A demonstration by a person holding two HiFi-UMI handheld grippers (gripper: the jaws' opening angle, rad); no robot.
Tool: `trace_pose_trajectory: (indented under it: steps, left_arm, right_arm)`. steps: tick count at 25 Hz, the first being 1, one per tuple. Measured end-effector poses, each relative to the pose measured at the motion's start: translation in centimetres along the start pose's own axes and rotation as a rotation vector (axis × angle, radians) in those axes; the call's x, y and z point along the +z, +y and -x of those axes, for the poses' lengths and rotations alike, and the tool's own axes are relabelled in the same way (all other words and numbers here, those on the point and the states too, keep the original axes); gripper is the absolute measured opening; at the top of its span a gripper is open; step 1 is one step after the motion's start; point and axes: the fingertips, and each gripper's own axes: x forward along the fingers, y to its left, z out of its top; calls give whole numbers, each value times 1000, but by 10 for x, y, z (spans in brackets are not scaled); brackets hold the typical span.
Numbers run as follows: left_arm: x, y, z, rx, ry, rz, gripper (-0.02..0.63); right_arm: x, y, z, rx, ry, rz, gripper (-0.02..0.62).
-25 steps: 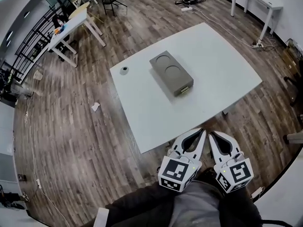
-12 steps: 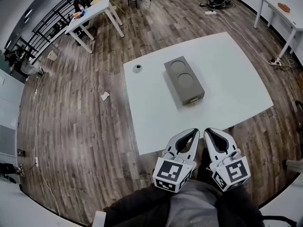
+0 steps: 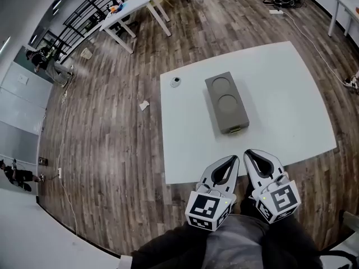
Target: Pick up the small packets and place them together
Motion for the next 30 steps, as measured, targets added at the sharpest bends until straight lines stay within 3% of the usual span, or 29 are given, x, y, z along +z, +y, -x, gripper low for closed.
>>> trace_pose_trajectory:
  steps: [13,20,30]
  left_arm:
    - [17,5,-12,139,-27,26,3]
    - [19,44,-15,204,-64,27,3]
    - [52,114,-30,165,-91,68,3]
  right_arm:
    - [17,-16,-16,140,12,15,17]
    - [15,-10,-57,205,-3,45,17]
    - [38,0,-126,168,52,89,17]
